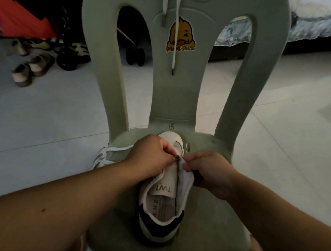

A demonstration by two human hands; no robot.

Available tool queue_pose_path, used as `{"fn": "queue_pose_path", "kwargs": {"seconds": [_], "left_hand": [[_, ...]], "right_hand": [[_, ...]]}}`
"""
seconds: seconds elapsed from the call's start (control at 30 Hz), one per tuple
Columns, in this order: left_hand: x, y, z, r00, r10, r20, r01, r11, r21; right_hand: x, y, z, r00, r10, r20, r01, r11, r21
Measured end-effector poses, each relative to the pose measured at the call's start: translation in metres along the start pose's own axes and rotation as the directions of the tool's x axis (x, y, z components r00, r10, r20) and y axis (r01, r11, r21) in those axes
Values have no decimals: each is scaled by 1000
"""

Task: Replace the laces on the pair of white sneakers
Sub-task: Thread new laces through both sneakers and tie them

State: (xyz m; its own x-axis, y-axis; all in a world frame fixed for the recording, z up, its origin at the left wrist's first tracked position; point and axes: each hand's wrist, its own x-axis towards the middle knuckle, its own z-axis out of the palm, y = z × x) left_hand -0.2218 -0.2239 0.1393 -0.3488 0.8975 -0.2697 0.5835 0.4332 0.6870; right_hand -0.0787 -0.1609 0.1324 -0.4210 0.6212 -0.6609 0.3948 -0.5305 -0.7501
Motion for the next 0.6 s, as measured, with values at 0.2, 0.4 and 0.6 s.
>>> {"fn": "queue_pose_path", "kwargs": {"seconds": [0.2, 0.4, 0.6], "left_hand": [[1, -2, -2, 999, -30, 42, 32, 998, -57], [2, -5, 1, 998, -6, 61, 9, 999, -37], [2, -6, 4, 998, 48, 39, -47, 999, -27]], "right_hand": [[2, 0, 2, 1000, 15, -7, -15, 1000, -5], [0, -2, 2, 1000, 2, -5, -2, 999, -39], [-3, -4, 3, 1000, -27, 6, 28, 996, -89]]}}
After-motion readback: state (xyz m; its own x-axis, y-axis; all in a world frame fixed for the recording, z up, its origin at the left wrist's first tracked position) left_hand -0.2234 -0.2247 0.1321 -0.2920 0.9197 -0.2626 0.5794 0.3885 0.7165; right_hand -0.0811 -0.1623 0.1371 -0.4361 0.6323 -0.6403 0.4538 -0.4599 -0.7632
